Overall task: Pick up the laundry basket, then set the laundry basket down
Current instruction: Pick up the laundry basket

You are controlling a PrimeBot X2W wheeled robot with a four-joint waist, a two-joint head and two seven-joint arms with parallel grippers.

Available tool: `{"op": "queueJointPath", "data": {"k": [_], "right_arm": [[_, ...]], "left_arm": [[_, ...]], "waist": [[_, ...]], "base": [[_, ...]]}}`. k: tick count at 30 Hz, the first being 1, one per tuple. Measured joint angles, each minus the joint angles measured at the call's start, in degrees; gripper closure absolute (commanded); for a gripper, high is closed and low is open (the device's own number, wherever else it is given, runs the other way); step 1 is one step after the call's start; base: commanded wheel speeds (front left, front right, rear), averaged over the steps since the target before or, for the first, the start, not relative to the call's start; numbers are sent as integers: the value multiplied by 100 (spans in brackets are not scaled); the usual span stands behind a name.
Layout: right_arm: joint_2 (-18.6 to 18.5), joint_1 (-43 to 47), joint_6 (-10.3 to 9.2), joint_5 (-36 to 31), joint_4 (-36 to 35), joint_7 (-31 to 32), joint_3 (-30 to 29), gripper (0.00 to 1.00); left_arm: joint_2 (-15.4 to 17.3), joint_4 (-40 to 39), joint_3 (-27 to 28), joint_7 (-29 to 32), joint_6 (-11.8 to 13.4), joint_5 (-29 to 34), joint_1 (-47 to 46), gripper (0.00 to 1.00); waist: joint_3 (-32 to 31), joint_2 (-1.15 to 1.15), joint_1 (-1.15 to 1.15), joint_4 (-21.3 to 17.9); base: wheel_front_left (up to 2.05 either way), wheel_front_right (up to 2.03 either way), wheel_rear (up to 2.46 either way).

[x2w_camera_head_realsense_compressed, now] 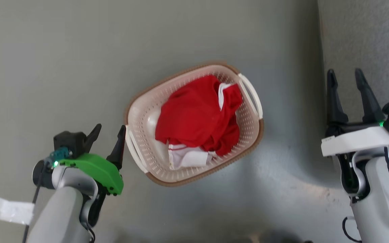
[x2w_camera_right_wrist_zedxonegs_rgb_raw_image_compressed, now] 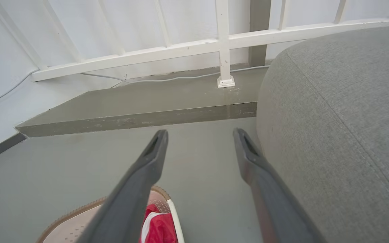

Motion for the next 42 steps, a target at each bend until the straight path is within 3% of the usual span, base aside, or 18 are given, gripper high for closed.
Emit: {"op": "queueJointPath", "data": {"k": [16, 26, 42], "right_arm": [[132, -662, 11, -149, -354, -24, 1, 0], [220, -975, 52, -191, -398, -24, -52, 0], [302, -1094, 104, -334, -350, -24, -85, 0]], "left_arm": [[11, 832, 198, 961, -94, -501, -1129, 0], [33, 1446, 244, 1210, -161, -617, -1672, 0], [19, 2318, 478, 1449, -236, -976, -2274, 2]], "waist": [[1305, 0, 0, -290], [2028, 0, 0, -462], [2435, 0, 0, -636]], "base": [[0, 0, 0], [0, 0, 0], [0, 0, 0]]}}
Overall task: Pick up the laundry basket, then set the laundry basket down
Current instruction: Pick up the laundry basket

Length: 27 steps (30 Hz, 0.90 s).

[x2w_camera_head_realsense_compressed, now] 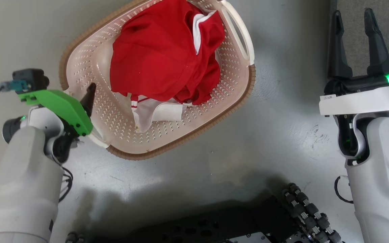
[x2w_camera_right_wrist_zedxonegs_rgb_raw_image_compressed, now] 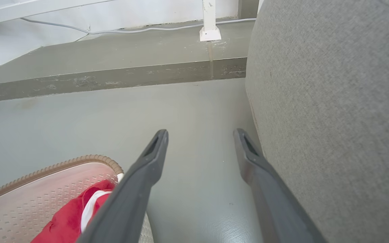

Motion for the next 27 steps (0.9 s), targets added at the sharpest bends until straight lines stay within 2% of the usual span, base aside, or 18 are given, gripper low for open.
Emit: {"op": "queueJointPath", "data": {"k": [1, 3, 4, 19, 27], "right_arm": [[8, 0, 1, 0, 2, 0, -3, 0], [22, -1, 25, 0, 12, 0, -12, 0], [32, -1, 27, 0, 18, 1, -13, 0], [75, -21, 98, 1, 56, 0, -101, 0], [83, -27, 102, 2, 97, 0, -164, 0]], "left_arm": [[2, 51, 12, 0, 0, 0, -48, 51], [4, 110, 21, -1, 0, 0, -114, 90], [3, 134, 21, -1, 0, 0, -133, 100], [-32, 608, 29, -9, -2, -125, -389, 100], [-13, 704, -183, 91, -10, -81, -605, 100]], "waist": [[1, 0, 0, -2], [2, 0, 0, -5], [2, 0, 0, -7], [13, 0, 0, -2], [7, 0, 0, 22]], "base": [[0, 0, 0], [0, 0, 0], [0, 0, 0], [0, 0, 0], [0, 0, 0]]}}
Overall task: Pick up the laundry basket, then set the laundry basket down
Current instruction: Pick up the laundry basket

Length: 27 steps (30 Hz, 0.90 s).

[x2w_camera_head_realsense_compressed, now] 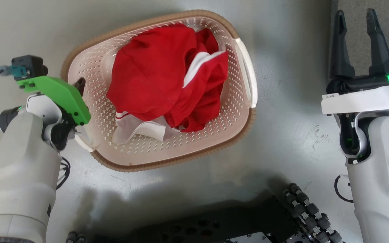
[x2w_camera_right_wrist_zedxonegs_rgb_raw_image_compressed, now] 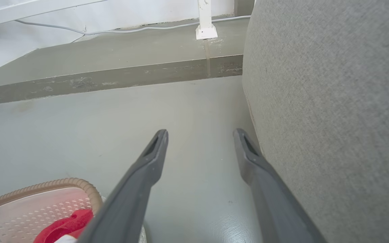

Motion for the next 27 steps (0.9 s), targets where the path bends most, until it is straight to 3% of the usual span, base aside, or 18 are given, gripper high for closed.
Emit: {"op": "queueJointPath", "data": {"k": [27], "right_arm": [[53, -85, 157, 147, 225, 0, 146, 0]], "left_arm": [[101, 281, -256, 621, -15, -120, -658, 100]], "waist": [[-117, 0, 0, -137]], "base": [[0, 0, 0]]}}
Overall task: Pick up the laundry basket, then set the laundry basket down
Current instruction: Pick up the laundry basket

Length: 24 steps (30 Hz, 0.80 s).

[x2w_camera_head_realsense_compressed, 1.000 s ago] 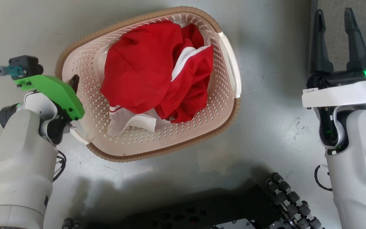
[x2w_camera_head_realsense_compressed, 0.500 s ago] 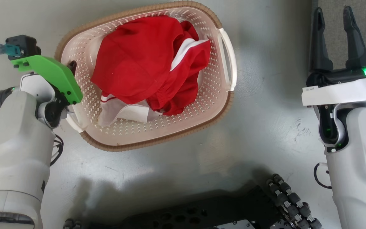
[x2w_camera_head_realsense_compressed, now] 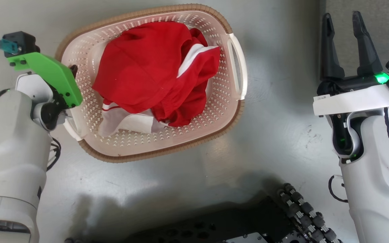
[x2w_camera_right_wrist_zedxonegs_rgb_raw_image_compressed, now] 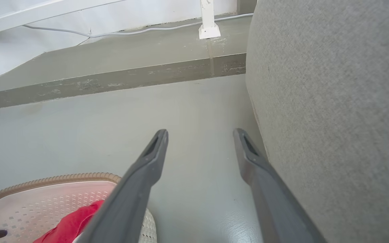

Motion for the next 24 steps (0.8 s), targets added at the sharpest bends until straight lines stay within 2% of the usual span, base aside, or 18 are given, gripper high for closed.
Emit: {"op": "queueJointPath", "data": {"k": [9, 10, 11, 16, 24], "right_arm": [[15, -2, -1, 63, 10, 0, -20, 0], [15, -2, -1, 63, 10, 0, -20, 0], [16, -2, -1, 63, 10, 0, -19, 0], [16, -2, -2, 70, 9, 0, -18, 0], [19, -3, -10, 101, 76, 0, -107, 0]], "left_arm": [[35, 0, -175, 172, 0, -90, -43, 100], [49, 1, -176, 177, 0, -94, -43, 45], [62, -5, -180, 164, -2, -94, -43, 0], [65, -57, -222, 60, -10, -101, -87, 0], [36, -312, -435, -512, -10, -96, -95, 0]], "waist": [[1, 0, 0, -146], [2, 0, 0, -154], [3, 0, 0, -159], [9, 0, 0, -155], [-107, 0, 0, -52]], "base": [[0, 0, 0], [0, 0, 0], [0, 0, 0], [0, 0, 0], [0, 0, 0]]}}
